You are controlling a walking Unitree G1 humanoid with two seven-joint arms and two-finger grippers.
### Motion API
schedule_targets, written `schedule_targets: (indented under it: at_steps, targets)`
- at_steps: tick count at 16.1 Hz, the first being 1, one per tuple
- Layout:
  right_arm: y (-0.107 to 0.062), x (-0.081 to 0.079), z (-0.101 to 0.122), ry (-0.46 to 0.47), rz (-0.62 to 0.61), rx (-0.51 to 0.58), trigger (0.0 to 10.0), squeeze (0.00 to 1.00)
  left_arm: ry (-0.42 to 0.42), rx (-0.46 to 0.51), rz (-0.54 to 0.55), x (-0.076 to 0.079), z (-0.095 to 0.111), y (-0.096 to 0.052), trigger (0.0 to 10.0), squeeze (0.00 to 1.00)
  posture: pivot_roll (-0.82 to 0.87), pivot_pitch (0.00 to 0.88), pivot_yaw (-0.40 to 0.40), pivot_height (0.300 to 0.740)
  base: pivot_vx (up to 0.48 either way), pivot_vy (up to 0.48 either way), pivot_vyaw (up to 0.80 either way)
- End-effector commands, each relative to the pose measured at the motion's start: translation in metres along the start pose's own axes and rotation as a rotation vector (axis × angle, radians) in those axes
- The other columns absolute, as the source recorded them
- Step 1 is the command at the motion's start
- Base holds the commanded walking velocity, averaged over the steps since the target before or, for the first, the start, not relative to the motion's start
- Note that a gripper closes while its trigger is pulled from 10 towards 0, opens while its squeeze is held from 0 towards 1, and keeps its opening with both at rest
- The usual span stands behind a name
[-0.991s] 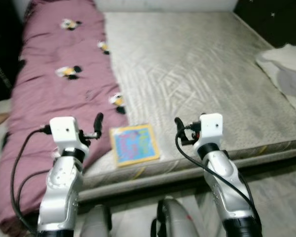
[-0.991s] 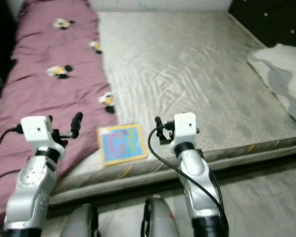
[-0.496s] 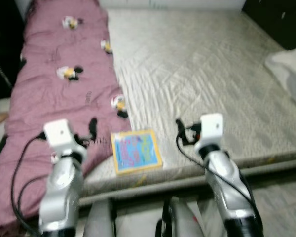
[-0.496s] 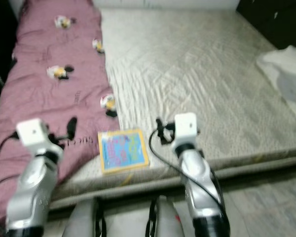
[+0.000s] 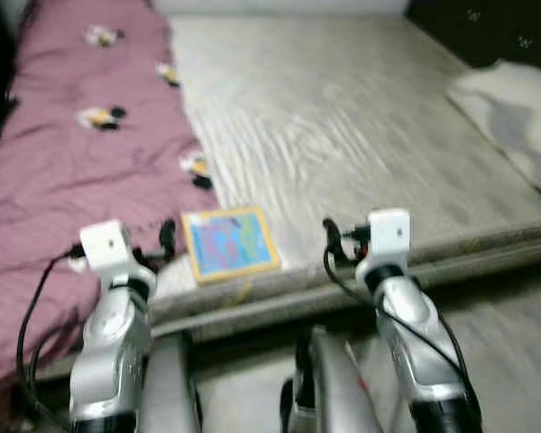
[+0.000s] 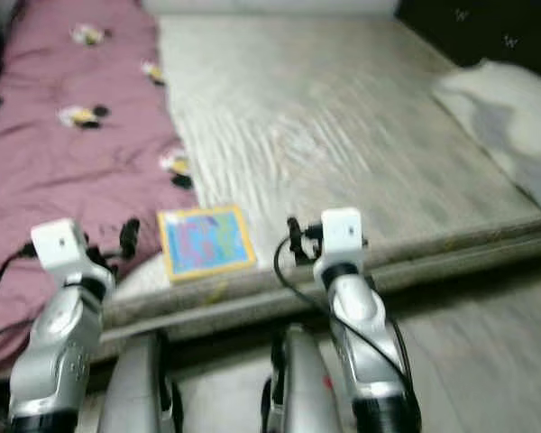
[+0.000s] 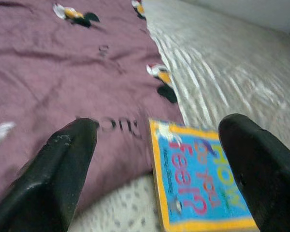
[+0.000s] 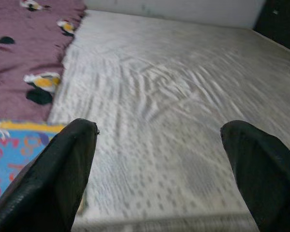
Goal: Clean up the room
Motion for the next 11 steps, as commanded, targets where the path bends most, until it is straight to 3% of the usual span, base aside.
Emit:
schedule_targets:
  at_steps: [1, 5, 9, 11]
  targets:
    - [0.002, 0.002, 0.002, -0.012, 0.000, 0.003, 10.0, 0.00, -0.018, -0.018, 0.021, -0.005, -0.004, -0.001, 10.0, 0.00, -0.04, 0.136, -0.078, 0.576, 0.000, 0.000, 0.00]
    - [0.002, 0.002, 0.002, -0.015, 0.001, 0.000, 10.0, 0.00, -0.031, -0.027, 0.095, -0.018, -0.004, 0.002, 10.0, 0.00, -0.04, 0.134, -0.078, 0.576, 0.000, 0.000, 0.00]
    - [-0.002, 0.006, 0.001, -0.021, 0.000, -0.007, 10.0, 0.00, -0.023, -0.057, 0.118, -0.034, -0.003, 0.018, 10.0, 0.00, -0.06, 0.149, -0.083, 0.576, 0.000, 0.000, 0.00]
    - [-0.010, 0.013, 0.000, -0.029, -0.015, -0.016, 10.0, 0.00, -0.010, -0.090, 0.115, -0.040, -0.005, 0.028, 10.0, 0.00, -0.09, 0.165, -0.086, 0.551, 0.000, 0.000, 0.00]
Point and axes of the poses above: a point about 5 cm out from each wrist's last joint towards the gripper, its own y axis pointing out of the wrist towards the gripper, its own z axis along the axis of the wrist's last joint, x = y × z, the point moved 3 cm from there along y, pointing out of the wrist towards the gripper, and after that the axes turned 4 degrees about -y, right-handed, at the moved point
